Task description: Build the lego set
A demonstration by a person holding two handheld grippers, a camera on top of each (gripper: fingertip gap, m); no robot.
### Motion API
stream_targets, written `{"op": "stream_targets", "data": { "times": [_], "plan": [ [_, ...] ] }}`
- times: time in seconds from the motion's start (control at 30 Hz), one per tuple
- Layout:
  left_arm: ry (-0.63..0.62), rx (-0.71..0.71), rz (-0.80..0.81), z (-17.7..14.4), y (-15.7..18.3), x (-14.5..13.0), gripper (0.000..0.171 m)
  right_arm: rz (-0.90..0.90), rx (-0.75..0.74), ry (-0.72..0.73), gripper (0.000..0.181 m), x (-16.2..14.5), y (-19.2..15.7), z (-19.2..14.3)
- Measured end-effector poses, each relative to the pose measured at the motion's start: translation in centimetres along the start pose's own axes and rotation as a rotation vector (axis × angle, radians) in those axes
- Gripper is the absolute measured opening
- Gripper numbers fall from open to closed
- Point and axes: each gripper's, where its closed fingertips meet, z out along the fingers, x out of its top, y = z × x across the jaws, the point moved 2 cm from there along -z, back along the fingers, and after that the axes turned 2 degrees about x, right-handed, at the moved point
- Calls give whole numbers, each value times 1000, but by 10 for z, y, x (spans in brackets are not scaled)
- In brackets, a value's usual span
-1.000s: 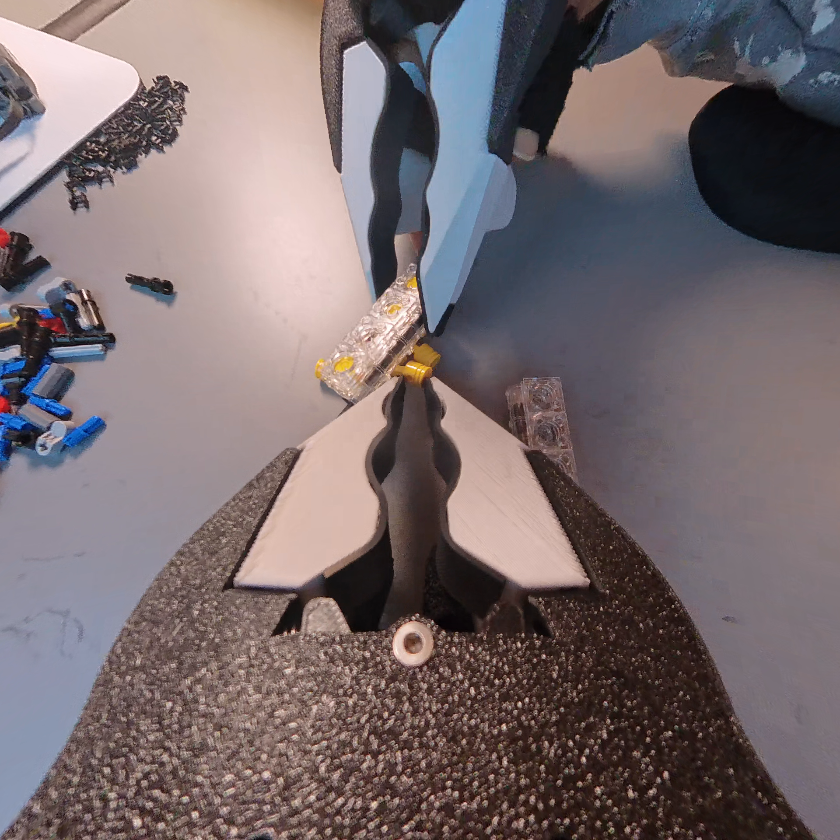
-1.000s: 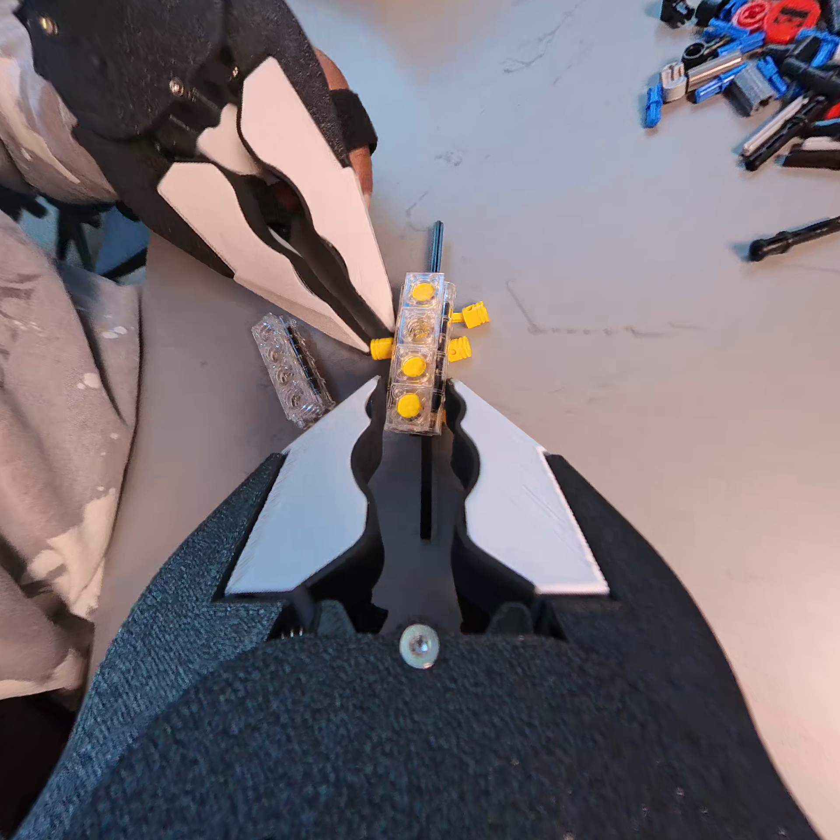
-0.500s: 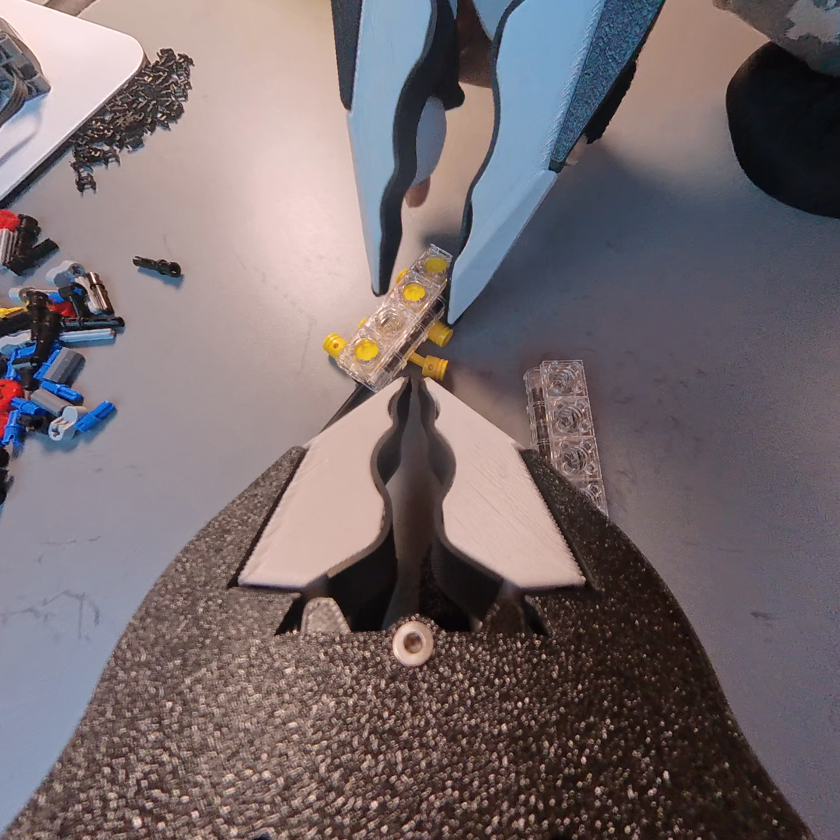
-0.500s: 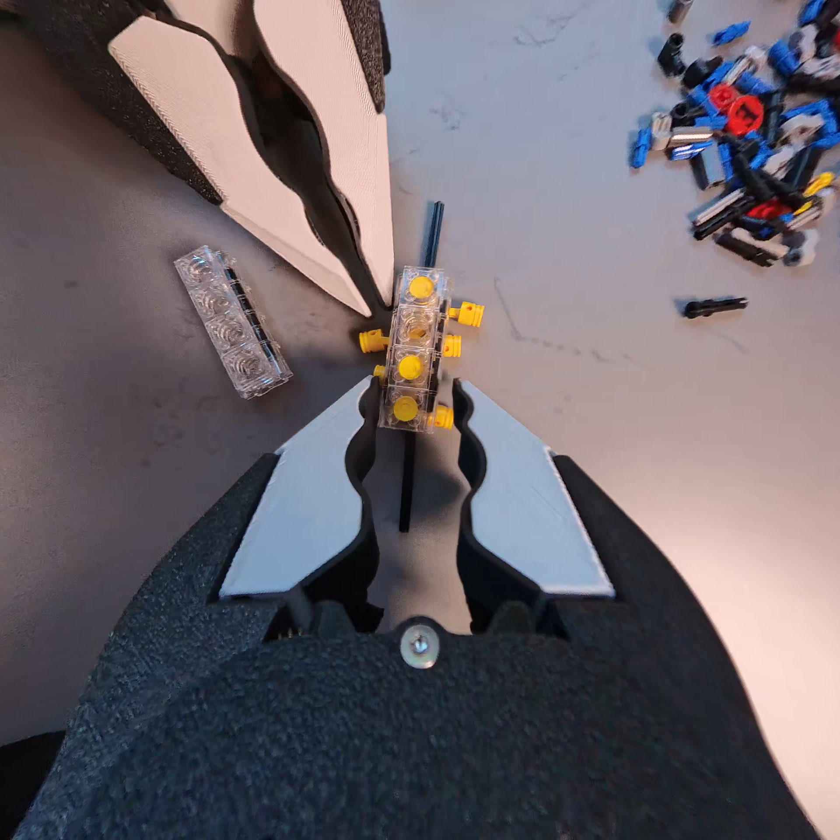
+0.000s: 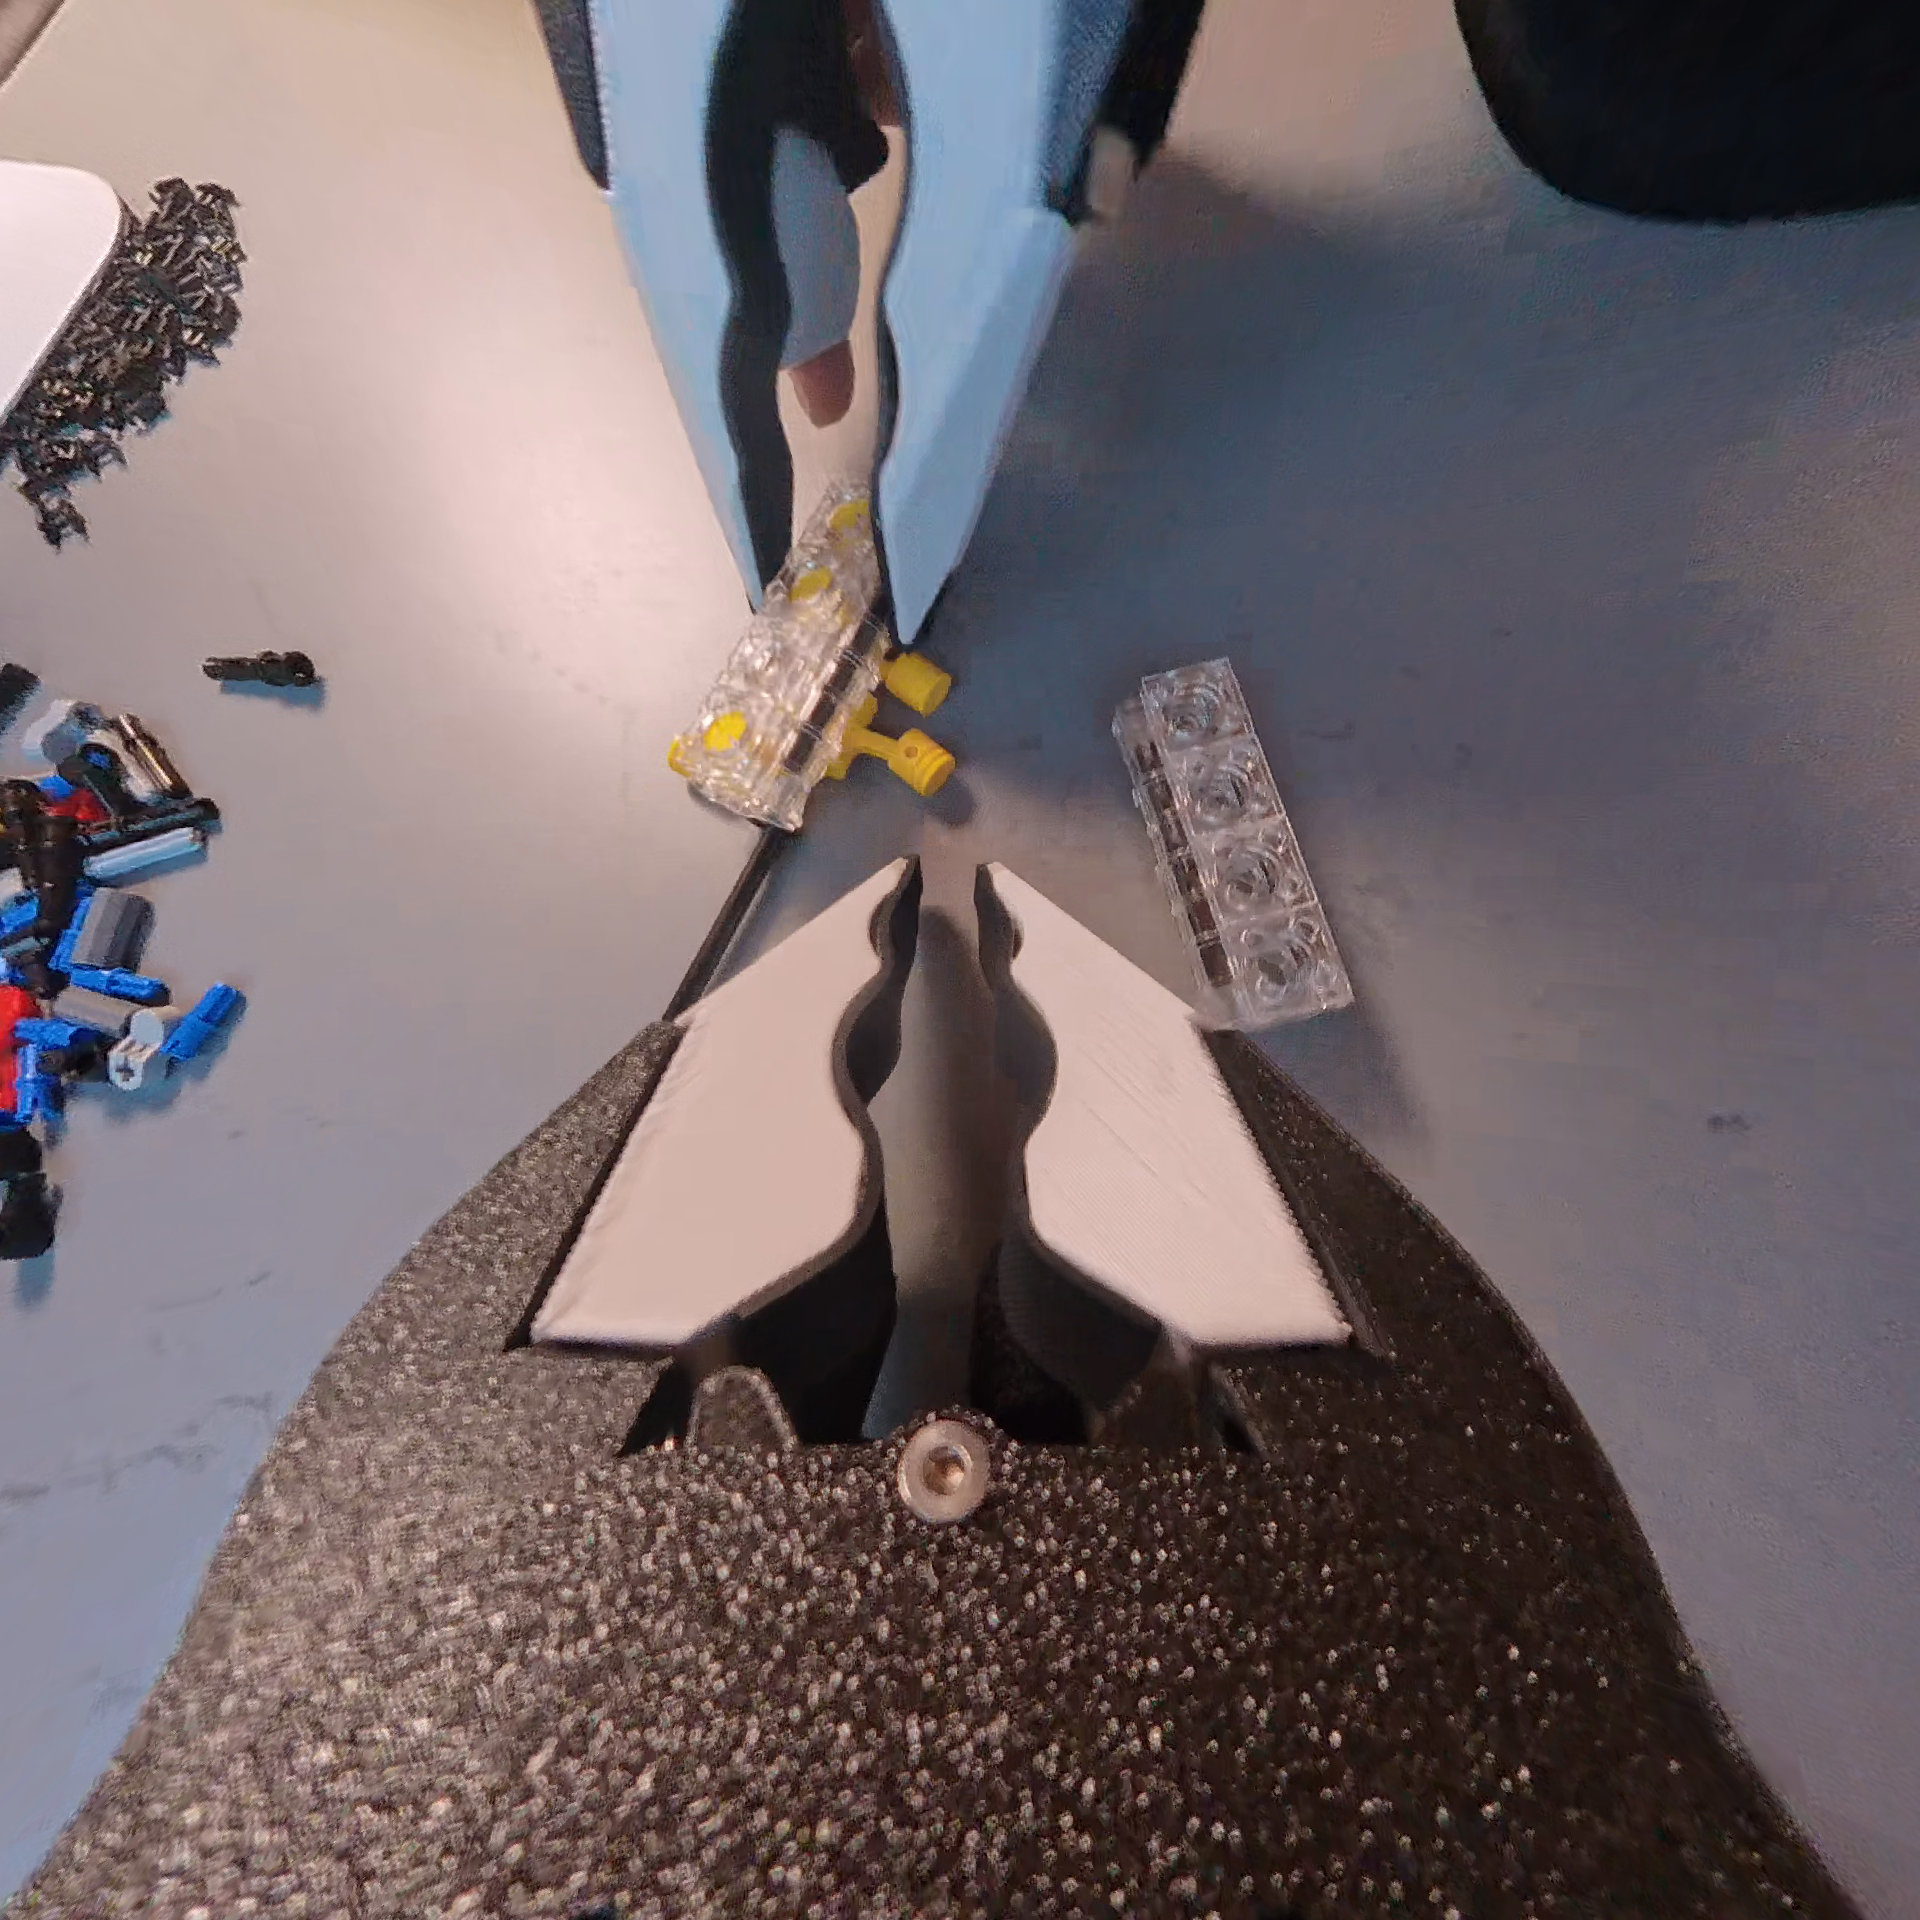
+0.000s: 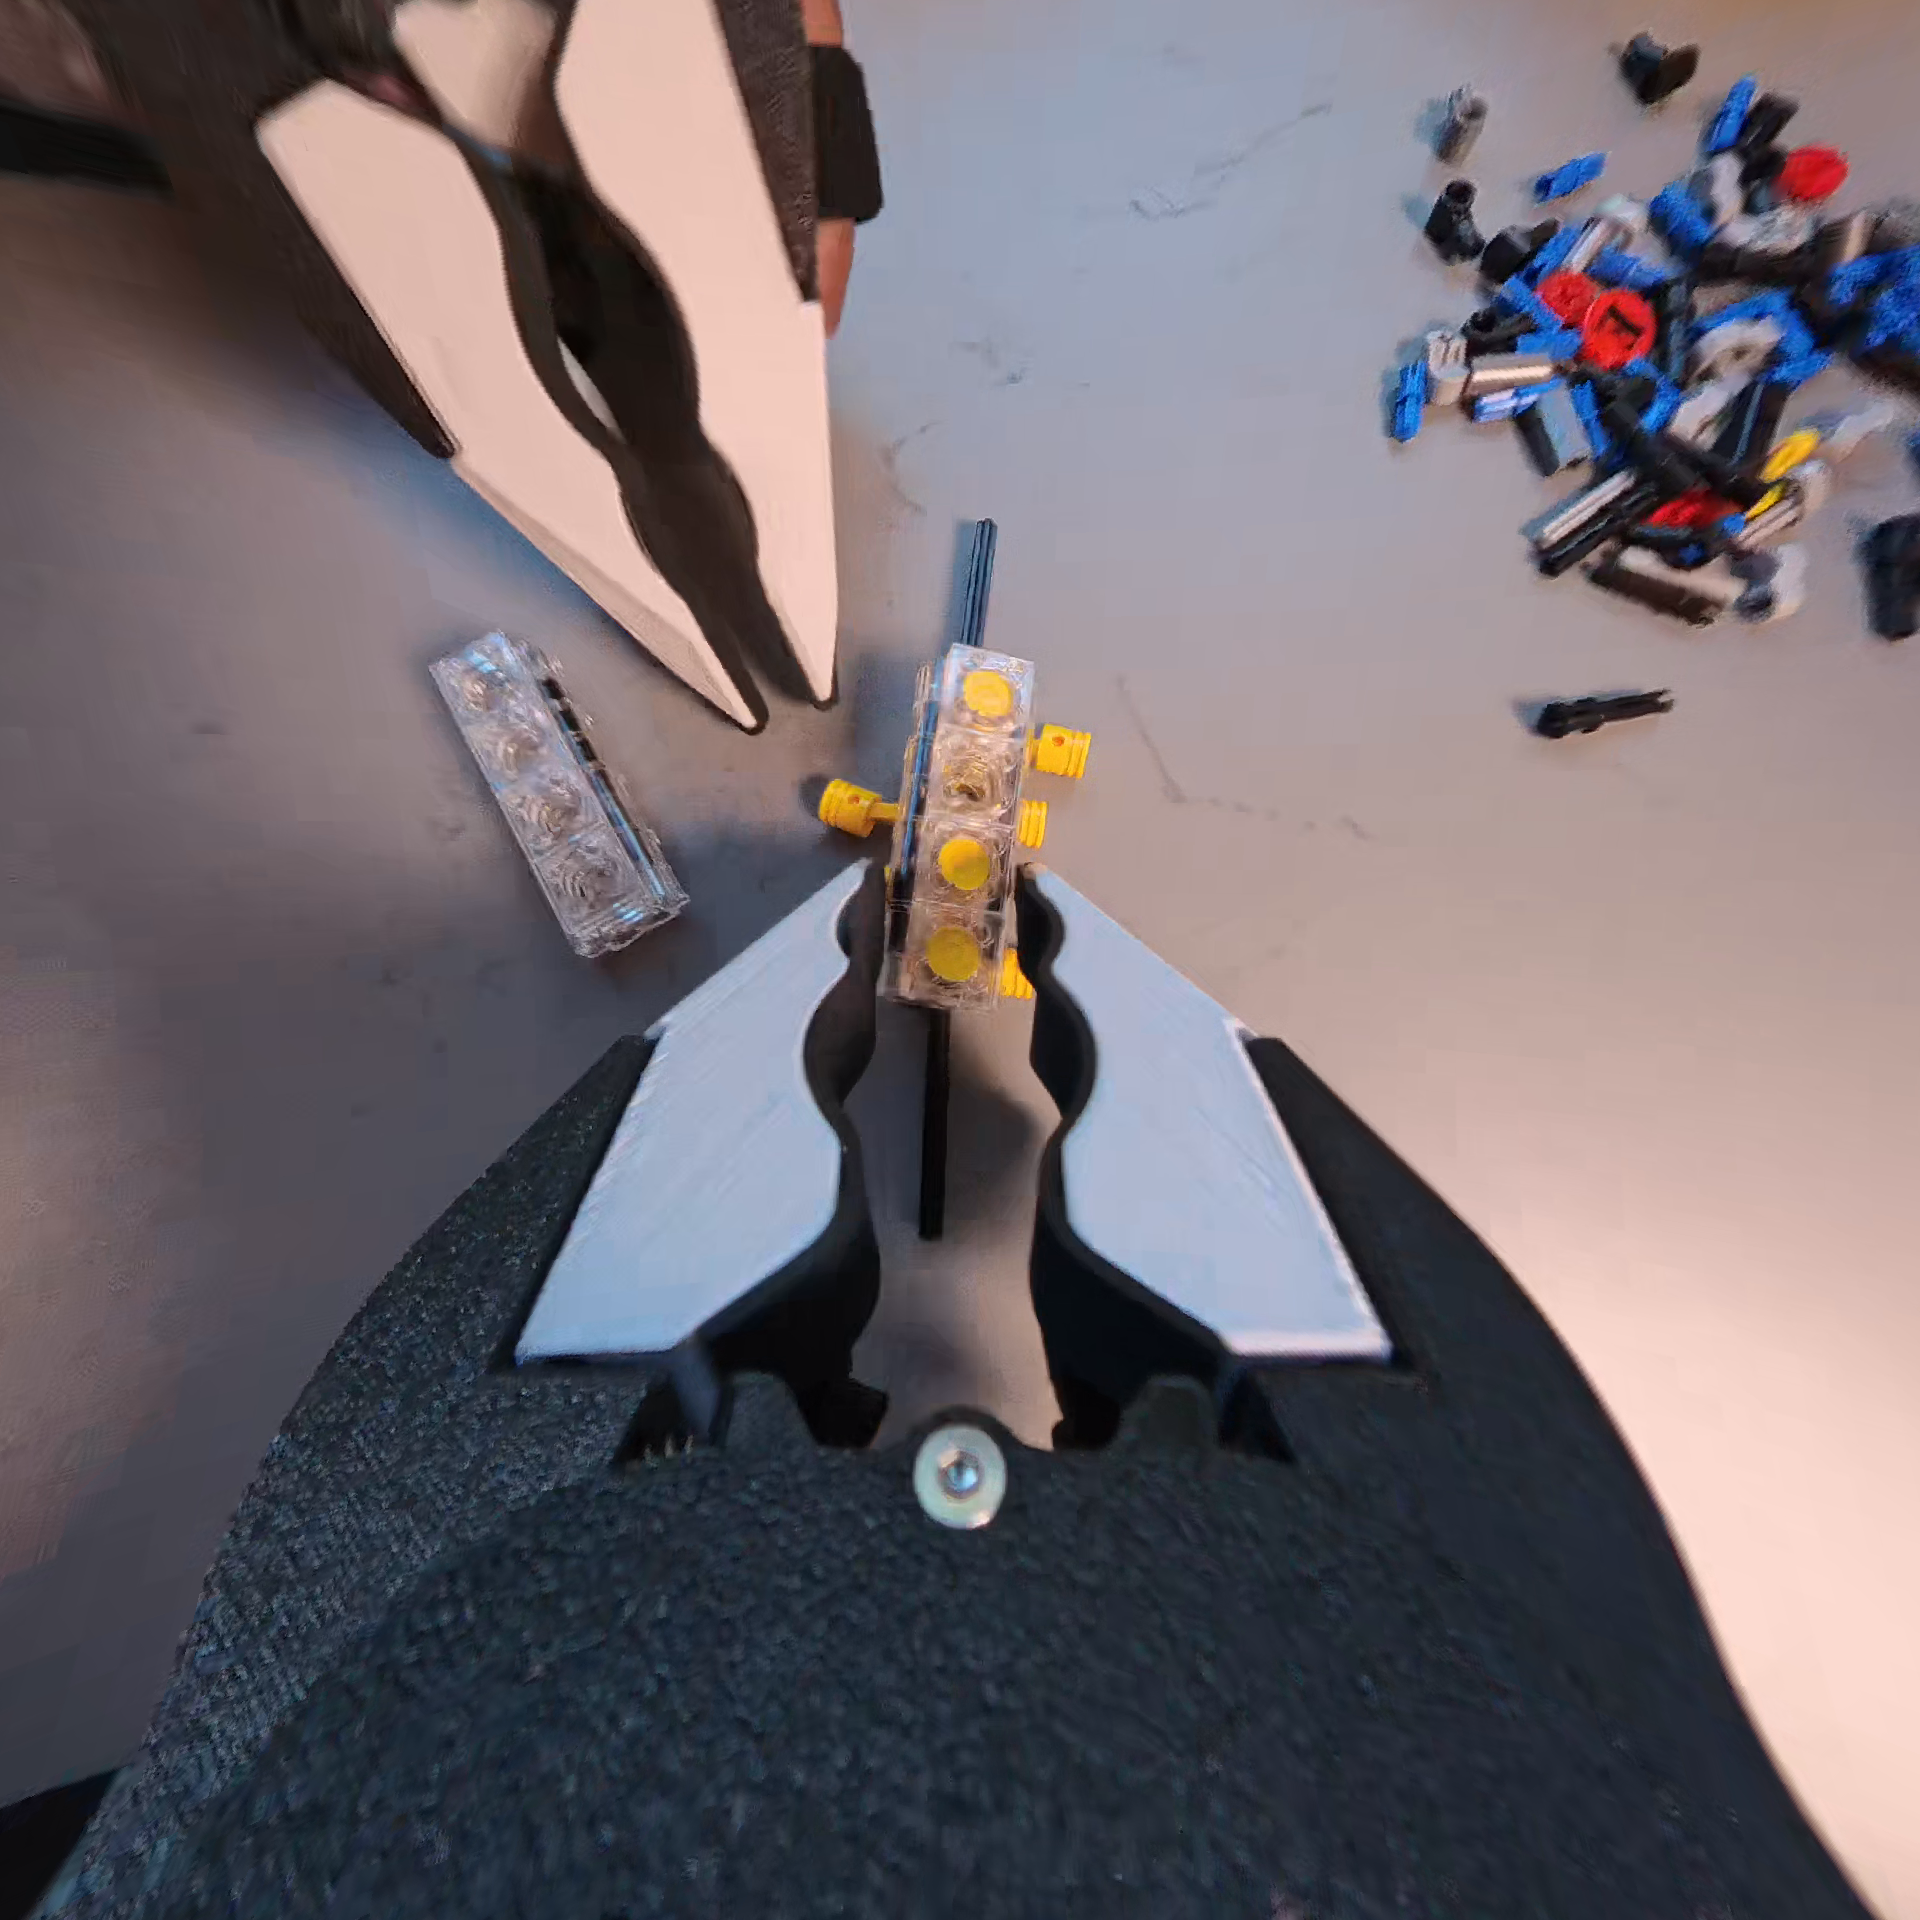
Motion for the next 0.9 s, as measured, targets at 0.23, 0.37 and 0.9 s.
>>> {"op": "stream_targets", "data": {
  "times": [0.23, 0.37, 0.9],
  "plan": [
    [11, 13, 2, 9, 2, 3, 12, 305, 327, 51, 24, -1, 8, -3],
    [19, 98, -8, 14, -8, 9, 14, 396, 417, 48, 24, 1, 12, -2],
    [137, 118, -144, 8, -16, 28, 12, 453, 471, 86, 24, 4, 11, -4]
  ]
}}
